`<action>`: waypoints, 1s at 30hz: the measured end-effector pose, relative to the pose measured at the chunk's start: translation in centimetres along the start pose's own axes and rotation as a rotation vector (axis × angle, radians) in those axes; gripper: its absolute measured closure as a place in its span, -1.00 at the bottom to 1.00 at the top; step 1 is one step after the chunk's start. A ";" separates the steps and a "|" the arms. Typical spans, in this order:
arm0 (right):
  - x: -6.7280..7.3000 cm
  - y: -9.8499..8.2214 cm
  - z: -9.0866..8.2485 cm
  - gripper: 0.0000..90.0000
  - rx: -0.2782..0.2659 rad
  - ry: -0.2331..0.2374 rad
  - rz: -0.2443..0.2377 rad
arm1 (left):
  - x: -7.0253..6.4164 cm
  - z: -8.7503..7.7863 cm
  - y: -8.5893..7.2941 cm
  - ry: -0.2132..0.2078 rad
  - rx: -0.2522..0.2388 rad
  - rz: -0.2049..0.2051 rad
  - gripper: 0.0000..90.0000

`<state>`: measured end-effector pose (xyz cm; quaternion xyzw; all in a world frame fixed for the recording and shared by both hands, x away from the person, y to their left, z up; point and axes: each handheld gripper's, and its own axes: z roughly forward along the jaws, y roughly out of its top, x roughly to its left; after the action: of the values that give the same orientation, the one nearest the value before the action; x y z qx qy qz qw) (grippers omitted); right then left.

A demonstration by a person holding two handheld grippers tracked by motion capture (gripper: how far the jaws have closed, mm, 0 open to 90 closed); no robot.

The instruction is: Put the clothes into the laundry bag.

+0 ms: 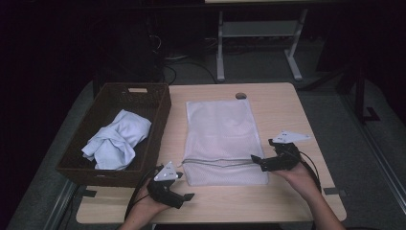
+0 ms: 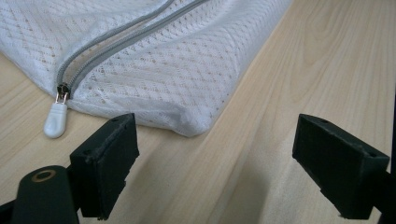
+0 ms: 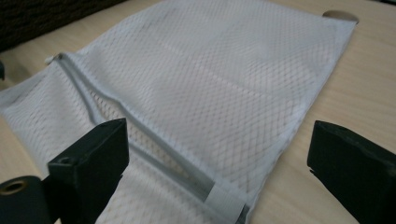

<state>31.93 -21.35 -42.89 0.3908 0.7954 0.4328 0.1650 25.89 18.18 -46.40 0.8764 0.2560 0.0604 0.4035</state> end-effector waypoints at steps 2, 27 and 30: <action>-0.2 0.3 0.2 -0.71 0.007 0.013 0.023 | 0.0 -0.1 0.0 0.001 -0.002 -0.001 -0.69; -2.5 4.1 4.8 0.23 0.151 -0.062 0.047 | 0.0 0.0 0.1 0.002 0.000 -0.009 -0.69; -3.0 3.9 5.6 0.51 0.160 -0.086 0.054 | 0.0 0.0 0.1 0.003 -0.005 -0.010 -0.69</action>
<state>39.03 -19.24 -43.15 0.4421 0.8088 0.3552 0.1555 25.96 18.14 -46.36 0.8740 0.2610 0.0603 0.4054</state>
